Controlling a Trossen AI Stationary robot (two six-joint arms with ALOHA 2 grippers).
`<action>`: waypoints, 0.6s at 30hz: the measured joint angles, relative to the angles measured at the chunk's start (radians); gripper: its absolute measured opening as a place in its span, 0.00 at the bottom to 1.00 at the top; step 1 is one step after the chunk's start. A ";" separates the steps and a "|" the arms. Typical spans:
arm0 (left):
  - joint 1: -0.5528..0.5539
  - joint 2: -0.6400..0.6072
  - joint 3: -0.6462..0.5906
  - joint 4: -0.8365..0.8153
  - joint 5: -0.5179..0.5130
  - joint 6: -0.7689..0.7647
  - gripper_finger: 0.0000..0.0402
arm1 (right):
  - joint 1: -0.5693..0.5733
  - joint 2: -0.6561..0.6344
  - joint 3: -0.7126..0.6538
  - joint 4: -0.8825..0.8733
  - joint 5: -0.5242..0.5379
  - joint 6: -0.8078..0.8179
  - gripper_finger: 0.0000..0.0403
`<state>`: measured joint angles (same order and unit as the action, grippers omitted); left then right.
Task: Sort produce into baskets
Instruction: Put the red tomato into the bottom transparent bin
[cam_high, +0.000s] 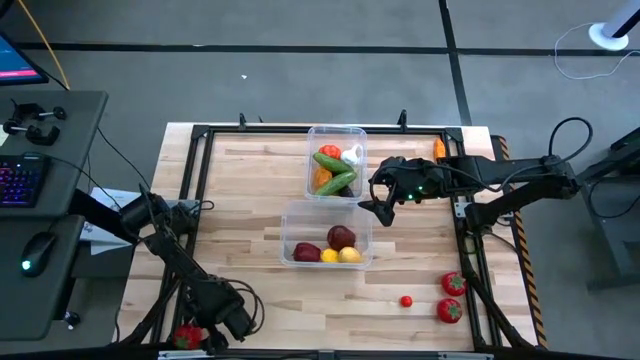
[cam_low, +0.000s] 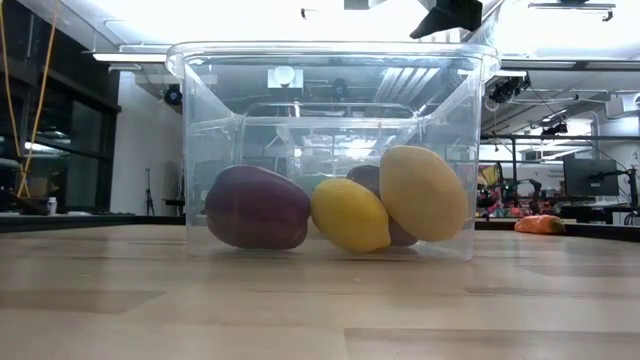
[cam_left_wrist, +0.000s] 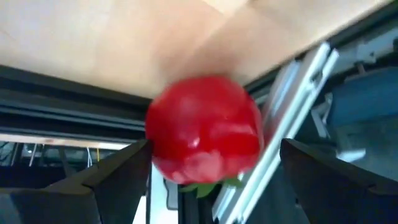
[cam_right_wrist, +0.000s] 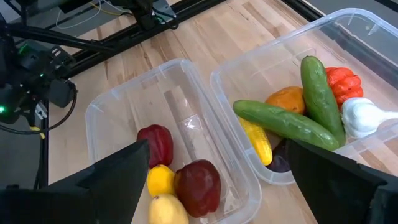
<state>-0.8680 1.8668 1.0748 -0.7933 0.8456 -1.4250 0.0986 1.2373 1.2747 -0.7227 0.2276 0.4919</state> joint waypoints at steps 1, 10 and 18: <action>0.000 0.000 0.000 -0.008 -0.008 -0.002 0.85 | 0.000 0.000 0.000 0.000 0.000 0.000 0.91; -0.032 0.000 0.000 -0.023 -0.033 -0.020 0.85 | 0.000 0.000 0.000 0.000 0.000 -0.001 0.91; -0.081 0.023 -0.008 -0.008 -0.025 -0.052 0.85 | 0.000 0.000 -0.001 0.000 0.002 -0.003 0.91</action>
<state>-0.9488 1.8902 1.0668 -0.8018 0.8208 -1.4771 0.0986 1.2377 1.2739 -0.7227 0.2291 0.4889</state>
